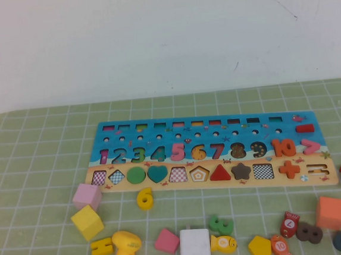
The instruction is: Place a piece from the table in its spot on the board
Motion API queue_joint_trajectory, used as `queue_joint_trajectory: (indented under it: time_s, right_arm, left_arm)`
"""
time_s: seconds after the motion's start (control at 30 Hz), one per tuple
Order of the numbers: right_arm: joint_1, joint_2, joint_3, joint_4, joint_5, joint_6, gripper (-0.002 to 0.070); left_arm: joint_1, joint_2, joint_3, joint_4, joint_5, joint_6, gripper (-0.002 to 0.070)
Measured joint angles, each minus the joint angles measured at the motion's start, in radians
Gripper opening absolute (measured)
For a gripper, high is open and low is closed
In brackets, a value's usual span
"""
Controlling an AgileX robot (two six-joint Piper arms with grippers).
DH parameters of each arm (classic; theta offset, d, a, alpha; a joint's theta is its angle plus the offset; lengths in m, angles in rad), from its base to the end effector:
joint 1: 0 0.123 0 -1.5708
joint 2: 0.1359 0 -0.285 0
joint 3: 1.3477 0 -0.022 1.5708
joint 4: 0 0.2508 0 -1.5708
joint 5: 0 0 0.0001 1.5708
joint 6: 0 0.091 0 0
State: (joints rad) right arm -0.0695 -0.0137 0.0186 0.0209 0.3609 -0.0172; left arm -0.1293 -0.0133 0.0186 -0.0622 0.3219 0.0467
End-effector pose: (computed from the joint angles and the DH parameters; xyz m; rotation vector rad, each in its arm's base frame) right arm 0.0527 -0.0030 0.1752 0.0613 1.8485 -0.0400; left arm 0.0530 -0.0087 0.1786 0.1199 1.8078 -0.1184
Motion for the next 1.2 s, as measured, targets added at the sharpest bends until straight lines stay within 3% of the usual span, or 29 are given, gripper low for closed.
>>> queue_joint_trajectory:
  time_s: [0.83,0.97,1.2]
  right_arm:
    - [0.0,0.0,0.0,0.0,0.0,0.0,-0.0003]
    - [0.0,0.0,0.0,0.0,0.0,0.0,-0.0003]
    - [0.0,0.0,0.0,0.0,0.0,0.0,-0.0003]
  left_arm:
    - [0.0,0.0,0.0,0.0,-0.013,0.0,0.0027]
    - [0.0,0.0,0.002,0.004,-0.113,0.0,0.0027]
    - [0.0,0.0,0.002,0.007,-0.473,0.0,0.0027]
